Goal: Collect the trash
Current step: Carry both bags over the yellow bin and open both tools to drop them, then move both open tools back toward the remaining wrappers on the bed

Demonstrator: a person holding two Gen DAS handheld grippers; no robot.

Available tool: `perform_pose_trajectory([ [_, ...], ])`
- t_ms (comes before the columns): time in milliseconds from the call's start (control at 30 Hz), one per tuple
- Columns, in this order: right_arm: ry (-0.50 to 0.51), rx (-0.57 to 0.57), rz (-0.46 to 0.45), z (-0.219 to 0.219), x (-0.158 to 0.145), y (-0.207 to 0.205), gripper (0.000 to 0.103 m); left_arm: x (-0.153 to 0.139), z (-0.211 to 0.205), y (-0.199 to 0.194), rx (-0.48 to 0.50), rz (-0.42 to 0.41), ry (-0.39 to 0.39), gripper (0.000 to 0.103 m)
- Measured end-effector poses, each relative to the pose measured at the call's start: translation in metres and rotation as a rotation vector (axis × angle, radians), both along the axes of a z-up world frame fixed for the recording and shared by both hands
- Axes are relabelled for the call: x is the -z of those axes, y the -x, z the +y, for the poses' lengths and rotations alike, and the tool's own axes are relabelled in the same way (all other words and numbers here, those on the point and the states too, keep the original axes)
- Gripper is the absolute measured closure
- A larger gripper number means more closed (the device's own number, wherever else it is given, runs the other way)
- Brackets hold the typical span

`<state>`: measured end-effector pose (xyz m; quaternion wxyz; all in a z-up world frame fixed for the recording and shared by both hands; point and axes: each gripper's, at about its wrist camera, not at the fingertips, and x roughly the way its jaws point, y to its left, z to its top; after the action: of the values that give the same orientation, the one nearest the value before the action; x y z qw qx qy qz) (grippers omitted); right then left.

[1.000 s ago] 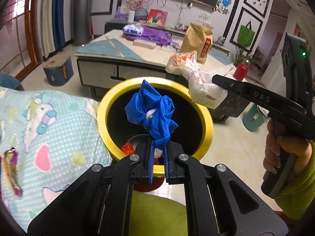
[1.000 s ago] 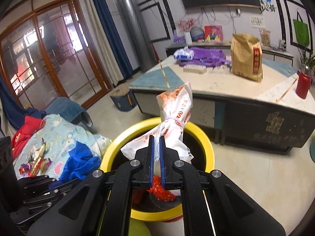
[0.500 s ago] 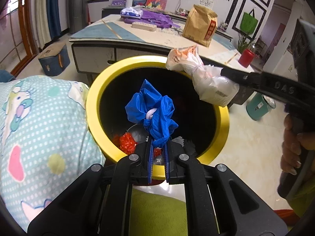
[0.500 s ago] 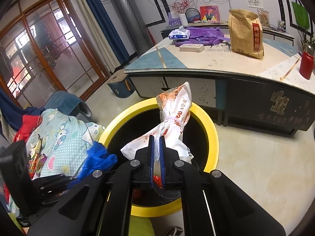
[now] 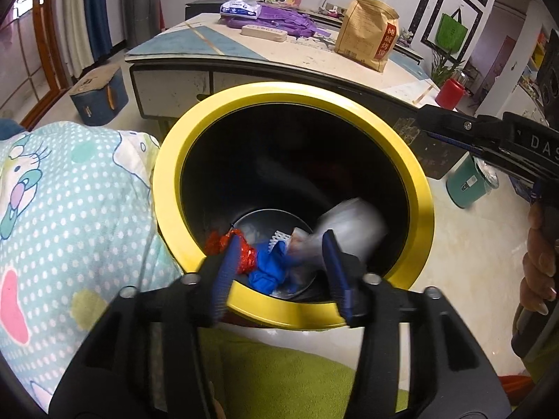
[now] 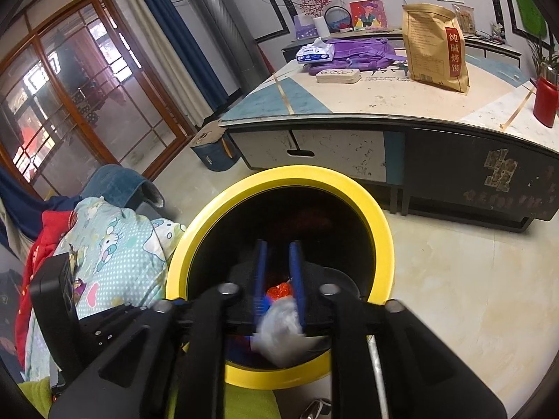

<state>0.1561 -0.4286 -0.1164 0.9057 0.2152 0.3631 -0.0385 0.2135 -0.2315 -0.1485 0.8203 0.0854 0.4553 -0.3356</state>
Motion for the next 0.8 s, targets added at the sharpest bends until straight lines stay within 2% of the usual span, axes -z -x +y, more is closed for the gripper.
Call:
perform_pose_trajectory([
  [33,0.013,0.011,-0.003,0.0,-0.001,0.001,0.069,-0.001,0.0,0.0,-0.004,-0.002,0.001,0.055],
  [100,0.031,0.03,-0.009,-0.001,-0.003,0.002,0.065,-0.003,0.003,0.0,-0.024,-0.01,-0.002,0.038],
  [267,0.077,0.083,-0.032,-0.003,-0.008,0.008,0.051,-0.013,0.01,0.004,-0.056,-0.035,0.002,0.011],
  [433,0.094,0.099,-0.046,-0.001,-0.012,0.01,0.041,-0.026,0.018,0.005,-0.11,-0.027,0.027,0.011],
  [567,0.11,0.102,-0.063,0.003,-0.016,0.011,0.034,-0.039,0.026,0.009,-0.138,-0.053,0.044,0.011],
  [800,0.131,0.104,-0.088,0.013,-0.025,0.015,0.029,-0.06,0.045,0.018,-0.182,-0.109,0.074,0.011],
])
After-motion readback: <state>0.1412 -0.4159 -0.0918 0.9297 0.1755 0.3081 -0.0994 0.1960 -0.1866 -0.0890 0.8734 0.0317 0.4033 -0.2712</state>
